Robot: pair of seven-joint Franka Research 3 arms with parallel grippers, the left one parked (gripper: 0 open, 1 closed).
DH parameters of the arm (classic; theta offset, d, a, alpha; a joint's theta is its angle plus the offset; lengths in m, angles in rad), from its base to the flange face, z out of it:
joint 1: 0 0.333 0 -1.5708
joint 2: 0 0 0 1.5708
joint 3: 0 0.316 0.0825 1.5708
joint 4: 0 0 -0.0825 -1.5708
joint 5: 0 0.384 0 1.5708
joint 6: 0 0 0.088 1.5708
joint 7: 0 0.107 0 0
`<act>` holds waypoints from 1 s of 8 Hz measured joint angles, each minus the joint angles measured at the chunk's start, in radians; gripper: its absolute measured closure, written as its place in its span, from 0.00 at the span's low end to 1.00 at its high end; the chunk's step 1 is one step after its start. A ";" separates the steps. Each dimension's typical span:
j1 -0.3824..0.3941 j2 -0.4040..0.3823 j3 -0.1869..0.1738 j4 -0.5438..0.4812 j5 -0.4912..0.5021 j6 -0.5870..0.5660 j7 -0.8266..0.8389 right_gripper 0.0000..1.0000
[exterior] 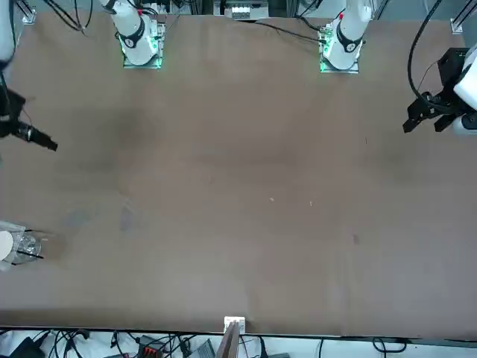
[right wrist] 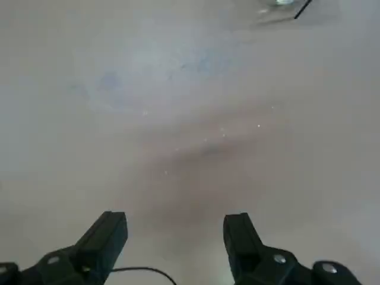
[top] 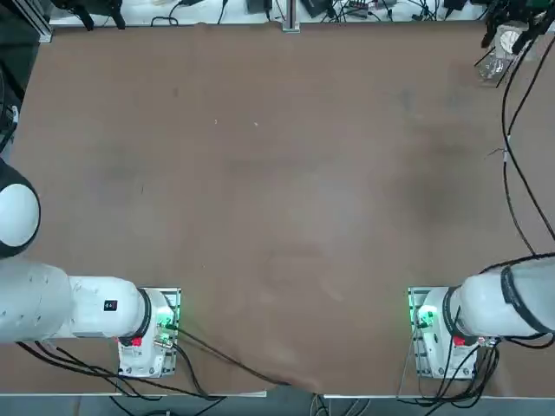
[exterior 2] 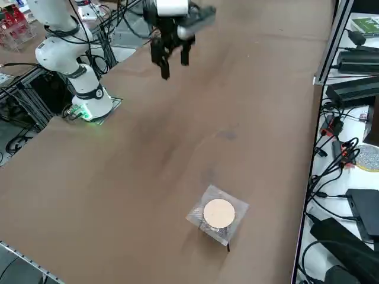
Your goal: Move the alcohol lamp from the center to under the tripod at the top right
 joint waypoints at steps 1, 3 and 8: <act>0.002 -0.017 0.002 0.027 0.001 -0.040 -0.044 0.00; -0.005 -0.053 0.040 0.060 0.002 -0.068 -0.077 0.00; -0.031 -0.142 0.162 0.045 0.002 -0.123 -0.145 0.00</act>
